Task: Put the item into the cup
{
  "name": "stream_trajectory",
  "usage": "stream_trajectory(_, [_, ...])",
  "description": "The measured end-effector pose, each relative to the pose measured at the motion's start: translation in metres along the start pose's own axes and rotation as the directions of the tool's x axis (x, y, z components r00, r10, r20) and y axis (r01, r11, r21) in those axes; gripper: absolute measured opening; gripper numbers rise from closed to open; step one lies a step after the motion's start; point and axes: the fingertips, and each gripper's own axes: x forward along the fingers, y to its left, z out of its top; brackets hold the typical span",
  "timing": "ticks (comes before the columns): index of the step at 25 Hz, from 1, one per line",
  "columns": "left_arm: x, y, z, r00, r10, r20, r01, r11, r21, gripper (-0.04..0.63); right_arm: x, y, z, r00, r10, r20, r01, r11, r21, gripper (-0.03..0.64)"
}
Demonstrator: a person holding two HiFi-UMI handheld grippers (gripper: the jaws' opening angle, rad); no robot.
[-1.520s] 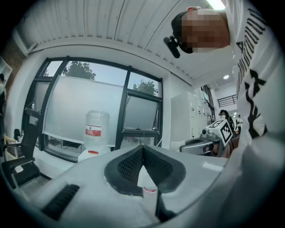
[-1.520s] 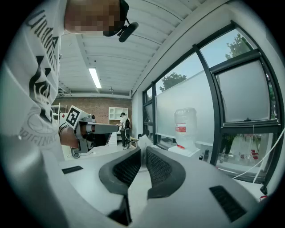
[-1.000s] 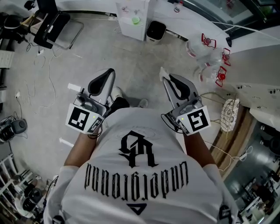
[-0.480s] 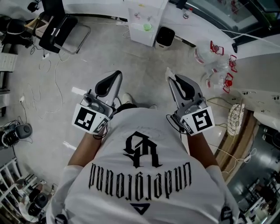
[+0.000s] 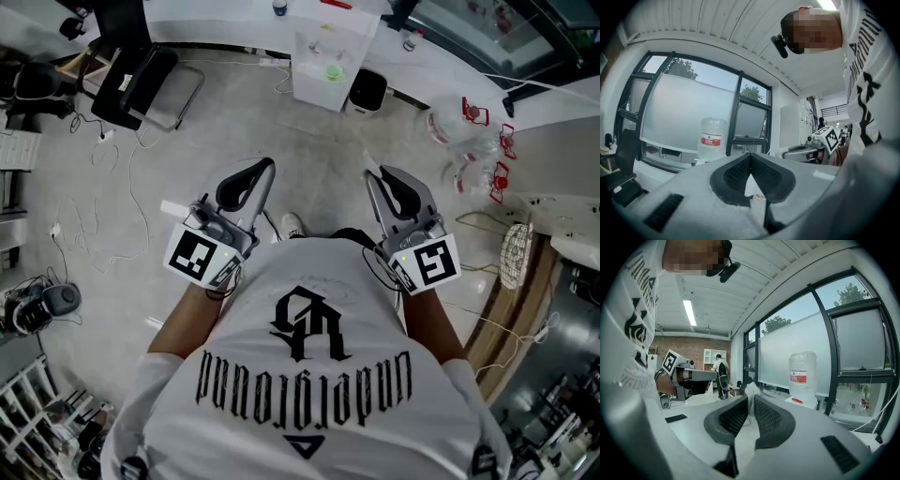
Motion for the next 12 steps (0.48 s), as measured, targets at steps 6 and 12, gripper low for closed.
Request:
stream_trajectory(6, [-0.002,0.013,-0.009,1.000,-0.020,-0.011,0.019,1.000,-0.024,0.015,0.013,0.009,-0.007,0.999,-0.003,-0.032,0.003,1.000,0.009,0.046])
stream_trajectory(12, [0.006,0.022,-0.016,0.999,-0.030,-0.032,0.029,0.999,-0.035,0.015,0.025,0.005,-0.014,0.999,0.003,-0.049,-0.002,1.000,0.028,0.046])
